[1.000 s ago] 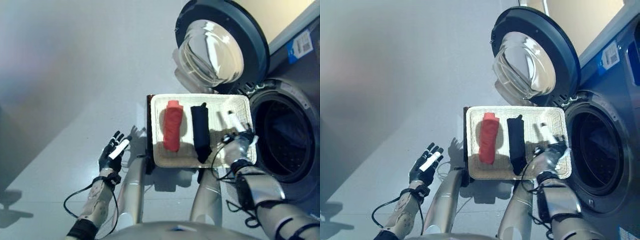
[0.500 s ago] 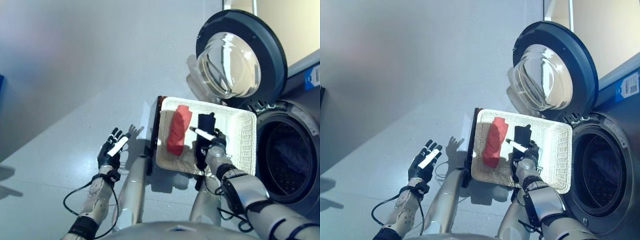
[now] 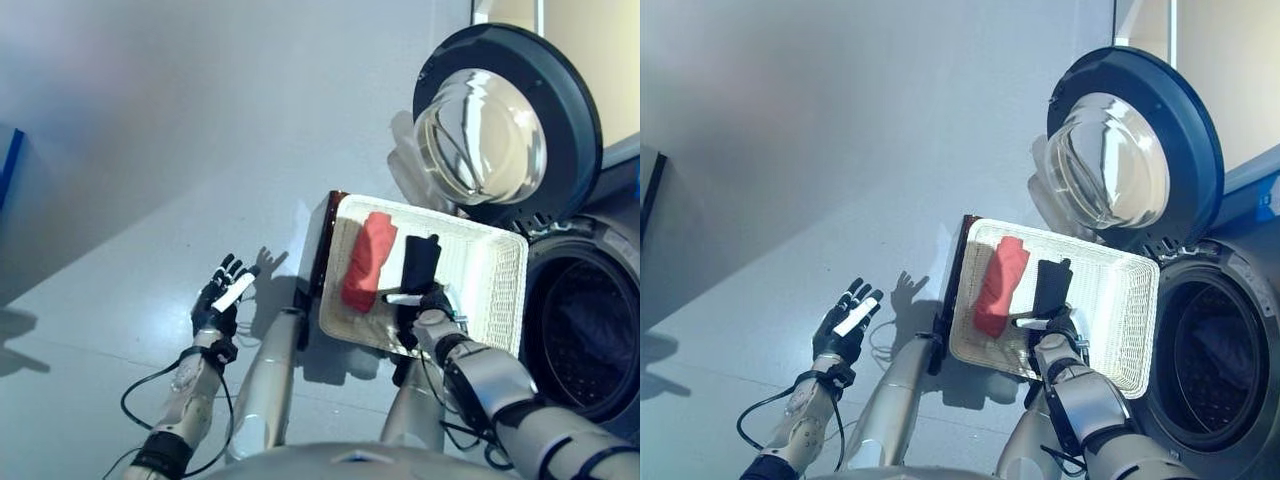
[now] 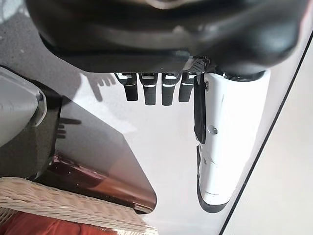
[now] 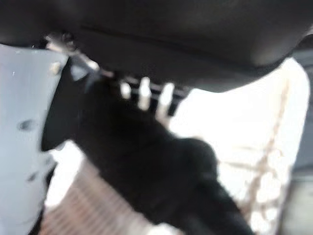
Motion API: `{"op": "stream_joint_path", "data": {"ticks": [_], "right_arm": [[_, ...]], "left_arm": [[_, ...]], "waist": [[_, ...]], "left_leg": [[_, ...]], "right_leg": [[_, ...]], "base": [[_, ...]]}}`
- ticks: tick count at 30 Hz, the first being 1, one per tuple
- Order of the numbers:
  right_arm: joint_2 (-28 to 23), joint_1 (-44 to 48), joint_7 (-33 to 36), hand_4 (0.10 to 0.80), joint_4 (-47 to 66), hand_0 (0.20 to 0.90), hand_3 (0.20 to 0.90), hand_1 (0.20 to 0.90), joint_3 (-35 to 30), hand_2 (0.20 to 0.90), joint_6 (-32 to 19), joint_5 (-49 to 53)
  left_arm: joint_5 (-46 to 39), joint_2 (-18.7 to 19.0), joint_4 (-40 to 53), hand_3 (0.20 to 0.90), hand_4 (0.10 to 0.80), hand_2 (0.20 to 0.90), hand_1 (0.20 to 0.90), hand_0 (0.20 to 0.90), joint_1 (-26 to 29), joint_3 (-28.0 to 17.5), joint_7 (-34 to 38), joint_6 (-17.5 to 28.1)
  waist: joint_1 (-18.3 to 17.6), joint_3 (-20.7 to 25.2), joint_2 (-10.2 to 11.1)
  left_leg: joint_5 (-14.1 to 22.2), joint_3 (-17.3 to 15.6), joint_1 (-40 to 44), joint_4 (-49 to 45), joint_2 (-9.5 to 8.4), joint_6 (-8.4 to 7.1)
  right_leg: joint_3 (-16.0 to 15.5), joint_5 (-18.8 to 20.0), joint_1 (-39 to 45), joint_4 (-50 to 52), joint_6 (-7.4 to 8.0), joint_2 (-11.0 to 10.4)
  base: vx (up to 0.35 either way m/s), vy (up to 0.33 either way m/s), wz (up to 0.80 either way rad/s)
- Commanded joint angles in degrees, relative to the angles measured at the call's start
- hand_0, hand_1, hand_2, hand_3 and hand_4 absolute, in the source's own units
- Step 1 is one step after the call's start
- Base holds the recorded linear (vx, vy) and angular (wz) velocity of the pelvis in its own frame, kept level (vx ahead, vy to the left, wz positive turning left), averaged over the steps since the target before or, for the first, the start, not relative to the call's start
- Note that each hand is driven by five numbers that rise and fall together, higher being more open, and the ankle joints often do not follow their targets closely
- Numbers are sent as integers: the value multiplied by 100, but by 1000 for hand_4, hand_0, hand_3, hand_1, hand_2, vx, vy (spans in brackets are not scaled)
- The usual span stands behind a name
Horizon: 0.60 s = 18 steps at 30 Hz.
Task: Pick up the clothes and place them into the washing machine
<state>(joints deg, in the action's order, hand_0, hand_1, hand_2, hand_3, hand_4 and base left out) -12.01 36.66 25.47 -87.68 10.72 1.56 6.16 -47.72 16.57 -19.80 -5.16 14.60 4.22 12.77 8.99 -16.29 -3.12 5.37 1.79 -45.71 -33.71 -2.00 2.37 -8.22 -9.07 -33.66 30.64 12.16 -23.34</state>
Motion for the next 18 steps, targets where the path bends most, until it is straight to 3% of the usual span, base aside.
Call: {"op": "stream_joint_path", "data": {"ticks": [1, 2, 3, 9, 16, 17, 18], "right_arm": [[-410, 15, -228, 643, -204, 680, 680, 680, -244, 680, 333, -114], [-499, 29, -243, 518, -259, 505, 505, 505, -340, 505, 367, -98], [-712, -5, -251, 300, -317, 200, 200, 200, -555, 200, 398, 43], [-1171, -108, -178, 300, -313, 200, 200, 200, -896, 200, 338, 383], [-1276, -177, -119, 300, -318, 200, 200, 200, -1019, 200, 285, 593], [-1286, -201, -107, 300, -313, 200, 200, 200, -1075, 200, 265, 668], [-1294, -236, -91, 300, -296, 200, 200, 200, -1120, 200, 235, 729]], "left_arm": [[191, 334, 833, 900, 800, 900, 900, 900, 34, -92, -228, 253], [188, 342, 912, 900, 800, 900, 900, 900, -1, -78, -248, 238], [164, 370, 978, 900, 800, 900, 900, 900, -78, -89, -324, 224], [119, 418, 1011, 900, 800, 900, 900, 900, -169, -158, -358, 219], [130, 413, 969, 900, 800, 900, 900, 900, -140, -163, -328, 205], [137, 425, 955, 900, 800, 900, 900, 900, -130, -168, -320, 211], [136, 422, 941, 900, 800, 900, 900, 900, -127, -173, -324, 213]], "waist": [[395, 35, -291], [432, 43, -333], [476, 76, -382], [548, 181, -434], [456, 204, -394], [430, 185, -403], [401, 190, -397]], "left_leg": [[109, 159, -347, -227, 248, -518], [119, 164, -392, -261, 220, -500], [381, 205, -390, -422, 191, -507], [397, 187, -447, -419, 174, -467], [390, 133, -398, -336, 216, -452], [150, 102, -436, -220, 220, -415], [144, 89, -418, -200, 233, -419]], "right_leg": [[169, 540, 225, -296, -56, -181], [166, 526, 195, -251, -44, -202], [158, 290, 195, -63, 3, -241], [181, 248, 75, 25, 21, -289], [255, 274, -32, 18, 18, -280], [247, 478, -90, -82, -13, -282], [260, 491, -98, -106, -12, -278]], "base": [[-19, 14, 12], [8, 10, 7], [111, -15, 22], [31, 18, 15], [-14, 8, -1], [-104, 33, -2], [-99, 39, -2]]}}
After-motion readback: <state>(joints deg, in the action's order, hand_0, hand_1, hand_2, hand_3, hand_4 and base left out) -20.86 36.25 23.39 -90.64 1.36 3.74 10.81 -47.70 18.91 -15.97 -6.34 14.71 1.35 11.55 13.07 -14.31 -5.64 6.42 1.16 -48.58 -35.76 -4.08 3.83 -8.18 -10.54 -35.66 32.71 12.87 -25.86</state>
